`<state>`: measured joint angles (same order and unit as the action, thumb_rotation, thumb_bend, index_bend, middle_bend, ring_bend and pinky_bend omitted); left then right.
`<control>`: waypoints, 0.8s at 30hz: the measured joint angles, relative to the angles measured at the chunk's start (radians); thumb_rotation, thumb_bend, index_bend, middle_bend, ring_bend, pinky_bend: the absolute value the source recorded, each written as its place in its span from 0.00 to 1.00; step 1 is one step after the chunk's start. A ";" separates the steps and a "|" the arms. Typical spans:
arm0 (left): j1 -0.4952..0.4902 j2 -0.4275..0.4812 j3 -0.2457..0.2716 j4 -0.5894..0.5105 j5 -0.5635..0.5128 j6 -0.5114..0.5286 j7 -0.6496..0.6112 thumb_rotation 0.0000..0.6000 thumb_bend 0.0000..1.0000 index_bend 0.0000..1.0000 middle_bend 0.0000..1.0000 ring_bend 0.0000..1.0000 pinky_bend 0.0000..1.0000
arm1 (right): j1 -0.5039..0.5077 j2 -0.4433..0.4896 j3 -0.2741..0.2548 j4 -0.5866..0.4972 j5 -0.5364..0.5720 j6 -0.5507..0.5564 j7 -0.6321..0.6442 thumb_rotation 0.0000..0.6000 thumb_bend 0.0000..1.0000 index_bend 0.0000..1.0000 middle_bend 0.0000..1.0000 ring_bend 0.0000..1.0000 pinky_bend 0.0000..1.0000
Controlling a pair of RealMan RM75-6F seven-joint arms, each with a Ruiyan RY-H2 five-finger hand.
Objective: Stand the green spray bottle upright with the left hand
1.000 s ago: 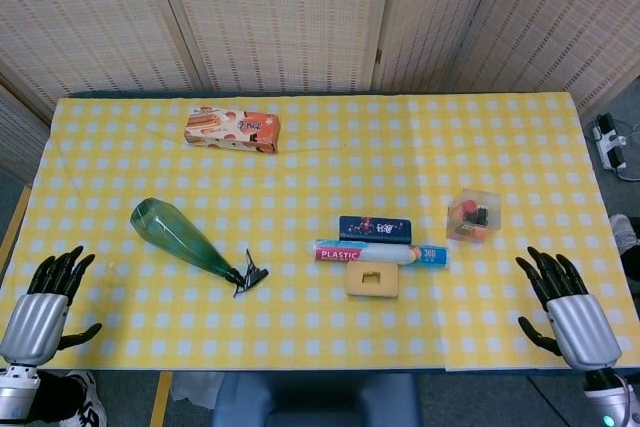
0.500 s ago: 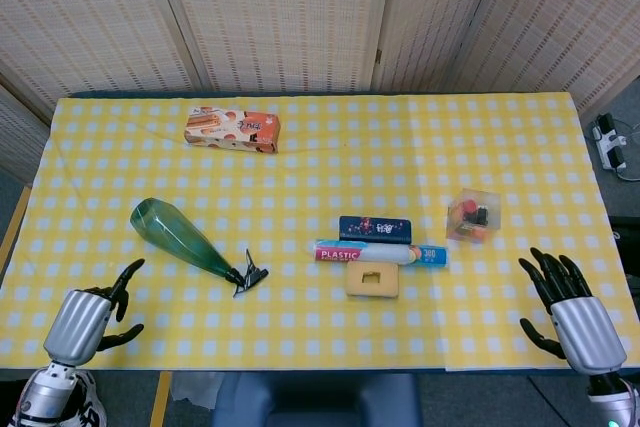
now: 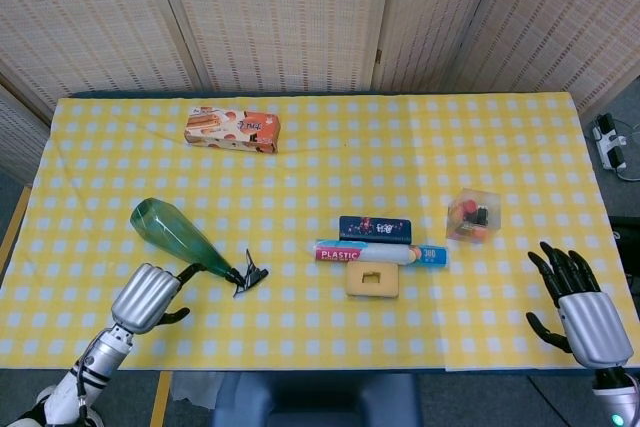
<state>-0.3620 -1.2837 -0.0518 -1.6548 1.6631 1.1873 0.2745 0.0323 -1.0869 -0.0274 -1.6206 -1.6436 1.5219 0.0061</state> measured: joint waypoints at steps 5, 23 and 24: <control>-0.042 -0.023 -0.028 0.004 -0.091 -0.077 0.027 1.00 0.19 0.32 1.00 1.00 1.00 | 0.002 0.004 0.008 0.001 0.020 -0.008 0.008 1.00 0.33 0.00 0.00 0.00 0.00; -0.176 -0.141 -0.045 0.147 -0.227 -0.232 0.154 1.00 0.27 0.32 1.00 1.00 1.00 | -0.013 0.030 0.026 0.003 0.069 -0.002 0.056 1.00 0.33 0.00 0.00 0.00 0.00; -0.182 -0.143 -0.045 0.151 -0.238 -0.242 0.155 1.00 0.27 0.32 1.00 1.00 1.00 | -0.014 0.031 0.026 0.004 0.069 0.000 0.058 1.00 0.33 0.00 0.00 0.00 0.00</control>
<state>-0.5438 -1.4267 -0.0969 -1.5038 1.4251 0.9450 0.4291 0.0186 -1.0557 -0.0017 -1.6169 -1.5746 1.5216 0.0646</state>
